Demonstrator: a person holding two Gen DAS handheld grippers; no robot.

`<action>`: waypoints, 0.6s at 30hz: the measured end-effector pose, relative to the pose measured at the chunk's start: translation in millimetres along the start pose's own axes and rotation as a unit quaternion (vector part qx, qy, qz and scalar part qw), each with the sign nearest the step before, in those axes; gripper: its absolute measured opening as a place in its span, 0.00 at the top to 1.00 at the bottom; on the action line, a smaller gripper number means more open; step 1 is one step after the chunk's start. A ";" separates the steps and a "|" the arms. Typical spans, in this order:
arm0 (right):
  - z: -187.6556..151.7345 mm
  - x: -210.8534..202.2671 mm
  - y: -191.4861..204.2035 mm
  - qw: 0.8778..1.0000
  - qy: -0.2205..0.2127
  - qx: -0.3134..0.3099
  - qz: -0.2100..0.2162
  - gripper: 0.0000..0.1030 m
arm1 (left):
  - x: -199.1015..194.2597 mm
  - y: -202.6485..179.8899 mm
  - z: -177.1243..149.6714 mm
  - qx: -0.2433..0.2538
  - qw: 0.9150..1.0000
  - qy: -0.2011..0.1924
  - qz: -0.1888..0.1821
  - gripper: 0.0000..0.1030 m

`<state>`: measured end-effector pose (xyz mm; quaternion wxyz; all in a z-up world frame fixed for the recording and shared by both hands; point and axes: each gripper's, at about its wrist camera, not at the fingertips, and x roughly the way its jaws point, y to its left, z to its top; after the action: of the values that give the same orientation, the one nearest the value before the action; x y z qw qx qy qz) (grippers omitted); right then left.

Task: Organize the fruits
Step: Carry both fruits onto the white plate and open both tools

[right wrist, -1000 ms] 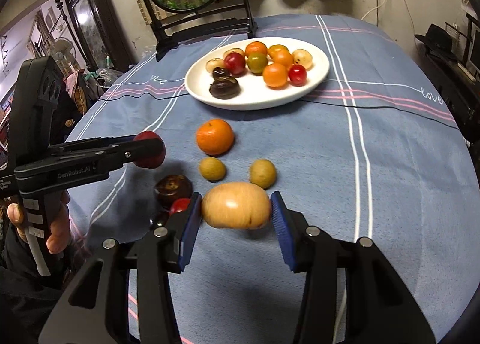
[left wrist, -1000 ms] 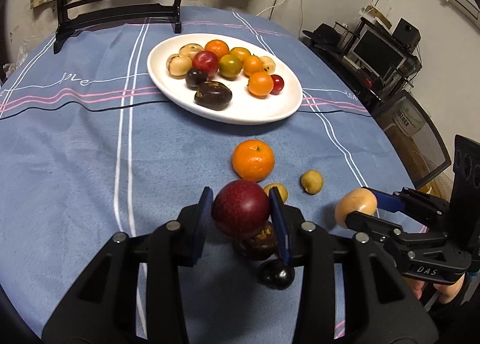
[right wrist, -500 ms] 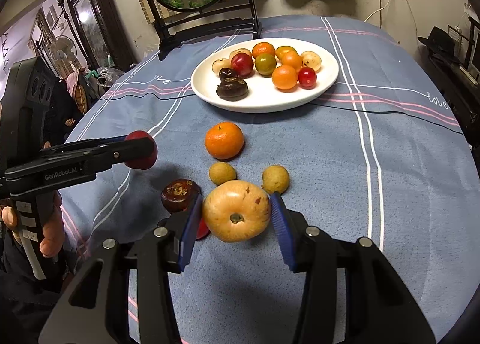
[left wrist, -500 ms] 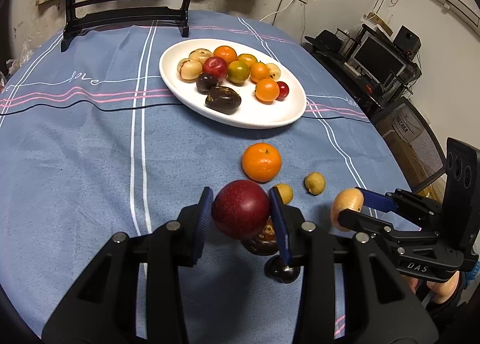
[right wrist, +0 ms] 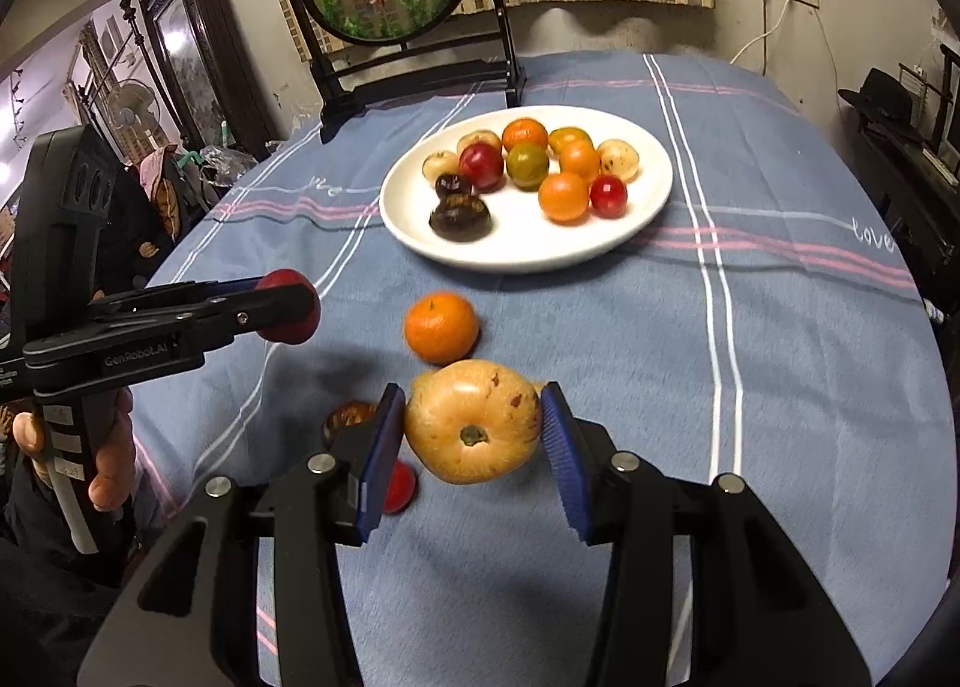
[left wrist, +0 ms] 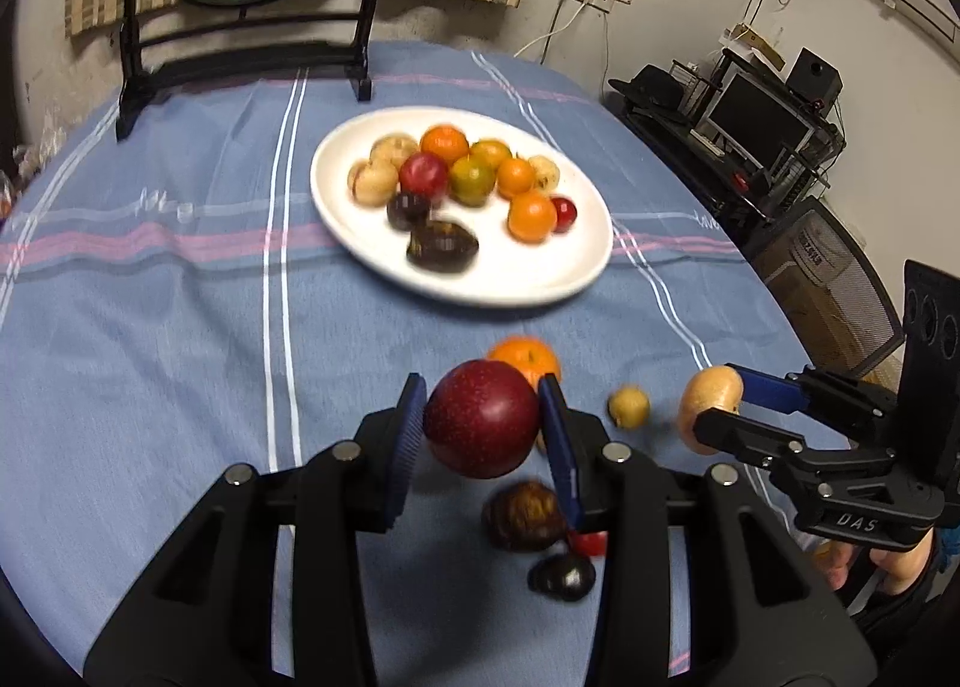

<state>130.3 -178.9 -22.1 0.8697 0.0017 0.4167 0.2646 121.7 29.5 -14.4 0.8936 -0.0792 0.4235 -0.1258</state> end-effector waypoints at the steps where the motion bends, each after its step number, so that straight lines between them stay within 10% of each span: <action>1: 6.9 0.2 -0.4 1.000 -0.002 -0.007 -0.003 0.54 | 0.8 0.0 8.6 0.004 1.000 -0.003 0.003 0.62; 18: 130.5 145.4 -4.9 0.995 0.053 -0.084 -0.017 0.54 | 103.9 57.2 114.2 -0.022 0.999 0.037 0.034 0.62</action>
<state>301.8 -87.6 -43.2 0.8477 -0.0925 0.4388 0.2832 282.7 57.9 -33.4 0.8793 -0.0796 0.4610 -0.0888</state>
